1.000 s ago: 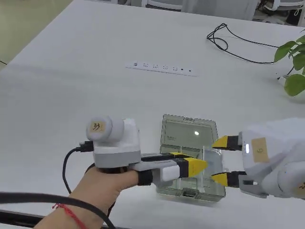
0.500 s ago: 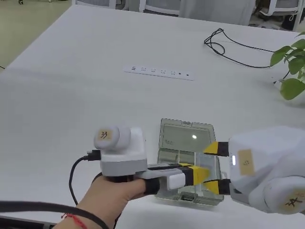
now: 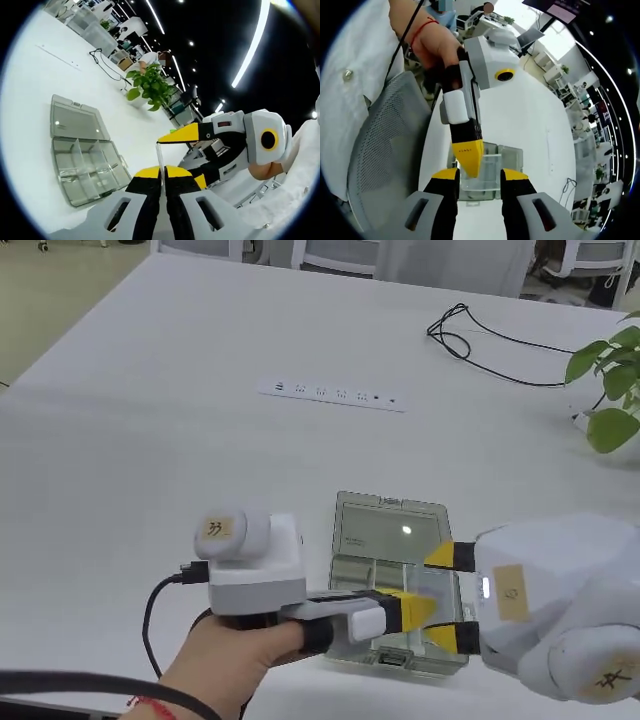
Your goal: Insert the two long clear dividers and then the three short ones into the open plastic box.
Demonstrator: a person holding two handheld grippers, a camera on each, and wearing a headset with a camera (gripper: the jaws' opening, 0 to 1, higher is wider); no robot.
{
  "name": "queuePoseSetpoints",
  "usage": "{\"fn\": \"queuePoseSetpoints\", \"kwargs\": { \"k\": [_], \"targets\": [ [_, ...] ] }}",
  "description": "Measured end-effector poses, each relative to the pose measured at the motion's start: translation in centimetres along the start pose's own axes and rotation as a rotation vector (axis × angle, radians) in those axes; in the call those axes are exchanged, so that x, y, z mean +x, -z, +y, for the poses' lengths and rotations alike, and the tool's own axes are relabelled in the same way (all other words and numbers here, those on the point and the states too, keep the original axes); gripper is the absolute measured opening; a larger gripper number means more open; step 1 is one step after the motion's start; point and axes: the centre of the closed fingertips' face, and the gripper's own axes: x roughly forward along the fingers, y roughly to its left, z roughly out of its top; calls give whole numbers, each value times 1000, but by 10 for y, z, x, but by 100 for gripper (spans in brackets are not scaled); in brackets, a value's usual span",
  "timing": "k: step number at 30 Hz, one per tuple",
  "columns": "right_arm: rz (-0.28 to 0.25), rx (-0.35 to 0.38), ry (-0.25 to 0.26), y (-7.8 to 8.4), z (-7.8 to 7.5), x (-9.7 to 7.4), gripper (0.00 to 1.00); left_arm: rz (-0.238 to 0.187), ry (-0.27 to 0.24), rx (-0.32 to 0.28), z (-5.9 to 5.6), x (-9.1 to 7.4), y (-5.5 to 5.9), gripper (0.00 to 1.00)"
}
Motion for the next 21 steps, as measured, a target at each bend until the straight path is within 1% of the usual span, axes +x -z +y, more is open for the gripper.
{"fn": "queuePoseSetpoints", "kwargs": {
  "k": [1, 2, 5, 8, 9, 10, 11, 12, 13, 15, 16, 17, 18, 19, 20, 21],
  "targets": [
    [-3, 1, 1, -1, 0, 0, 35, 0, 0, 1, 0, 0, 0, 0],
    [-10, 8, 0, -2, 0, 0, 35, -2, 6, 18, 0, 0, 0, 0],
    [-24, 17, -1, -6, -1, -1, 35, 7, 5, 23, -1, 1, 1, 0],
    [-44, 40, -16, -7, -2, -7, 36, 13, 5, 64, -1, 0, 1, 0],
    [-54, 56, -25, -7, -4, -9, 36, 16, 7, 90, -1, -1, 1, 0],
    [-64, 75, -33, -6, -4, -10, 36, 36, -1, 143, 1, -2, 4, 0],
    [-73, 95, -43, -6, -5, -12, 36, 52, -4, 171, 2, -2, 6, 0],
    [-87, 116, -58, -5, -7, -15, 36, 62, 7, 211, 0, -3, 8, 0],
    [-91, 126, -65, -5, -7, -16, 35, 66, 14, 236, -1, -3, 9, 0],
    [-119, 163, -103, -4, -9, -21, 33, 81, 21, 289, -3, -4, 11, 0],
    [-126, 174, -117, -2, -11, -23, 32, 86, 32, 334, -6, -5, 12, 0],
    [-133, 183, -129, -1, -12, -25, 31, 88, 41, 366, -7, -5, 12, 0],
    [-154, 211, -175, -2, -9, -27, 30, 91, 53, 400, -10, -5, 12, 0],
    [-163, 224, -206, -2, -7, -29, 28, 89, 61, 424, -12, -5, 11, 0],
    [-177, 229, -227, -3, -8, -31, 27, 100, 77, 464, -14, -6, 13, 0],
    [-180, 232, -234, -2, -9, -32, 26, 103, 85, 490, -16, -6, 14, 0]
  ]
}}
